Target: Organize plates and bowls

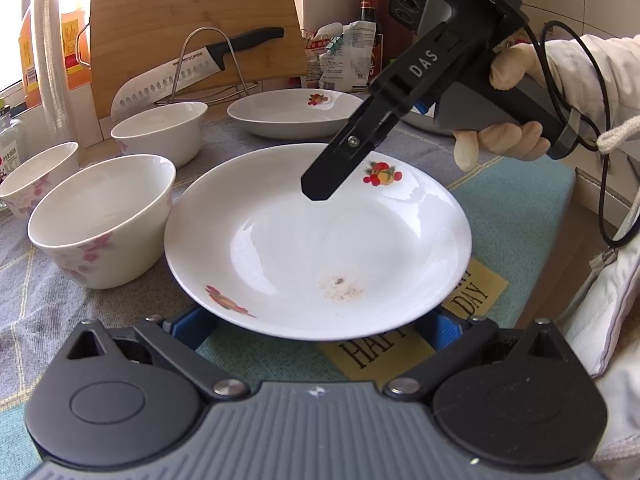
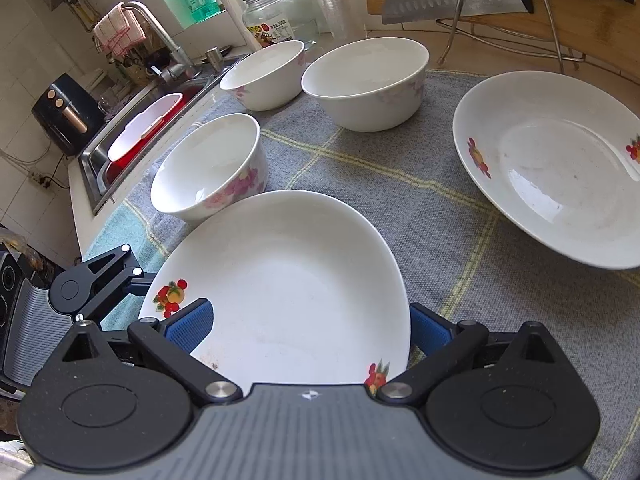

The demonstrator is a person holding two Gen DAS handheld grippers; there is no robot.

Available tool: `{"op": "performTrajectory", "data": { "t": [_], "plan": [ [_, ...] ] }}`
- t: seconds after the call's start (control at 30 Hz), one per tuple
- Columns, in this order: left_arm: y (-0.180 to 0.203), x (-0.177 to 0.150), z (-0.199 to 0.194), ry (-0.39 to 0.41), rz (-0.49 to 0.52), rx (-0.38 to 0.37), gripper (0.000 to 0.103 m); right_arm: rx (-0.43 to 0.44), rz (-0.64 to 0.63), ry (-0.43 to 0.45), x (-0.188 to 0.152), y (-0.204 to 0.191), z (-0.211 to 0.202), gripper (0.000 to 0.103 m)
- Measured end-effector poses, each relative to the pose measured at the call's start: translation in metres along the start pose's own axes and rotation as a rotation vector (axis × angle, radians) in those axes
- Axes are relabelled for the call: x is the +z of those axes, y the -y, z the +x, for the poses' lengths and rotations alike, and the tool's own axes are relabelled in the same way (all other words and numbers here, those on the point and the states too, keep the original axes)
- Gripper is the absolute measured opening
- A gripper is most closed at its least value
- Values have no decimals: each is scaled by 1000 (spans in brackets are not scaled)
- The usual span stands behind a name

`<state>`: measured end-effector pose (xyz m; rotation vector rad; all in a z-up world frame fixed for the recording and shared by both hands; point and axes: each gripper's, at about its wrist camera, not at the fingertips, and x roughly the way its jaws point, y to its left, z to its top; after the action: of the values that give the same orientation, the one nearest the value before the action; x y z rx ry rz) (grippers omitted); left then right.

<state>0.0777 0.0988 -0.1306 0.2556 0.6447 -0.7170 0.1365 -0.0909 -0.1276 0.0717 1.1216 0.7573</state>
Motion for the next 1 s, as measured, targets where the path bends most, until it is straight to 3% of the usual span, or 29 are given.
{"op": "performTrajectory", "data": {
  "t": [0.7,1.0],
  "plan": [
    [-3,2,0,-4,28,-29,103,71,134,-94,22,9,8,99],
    [-3,4,0,-11,31,-37,103,58,102,-112,23,5,10,99]
  ]
}}
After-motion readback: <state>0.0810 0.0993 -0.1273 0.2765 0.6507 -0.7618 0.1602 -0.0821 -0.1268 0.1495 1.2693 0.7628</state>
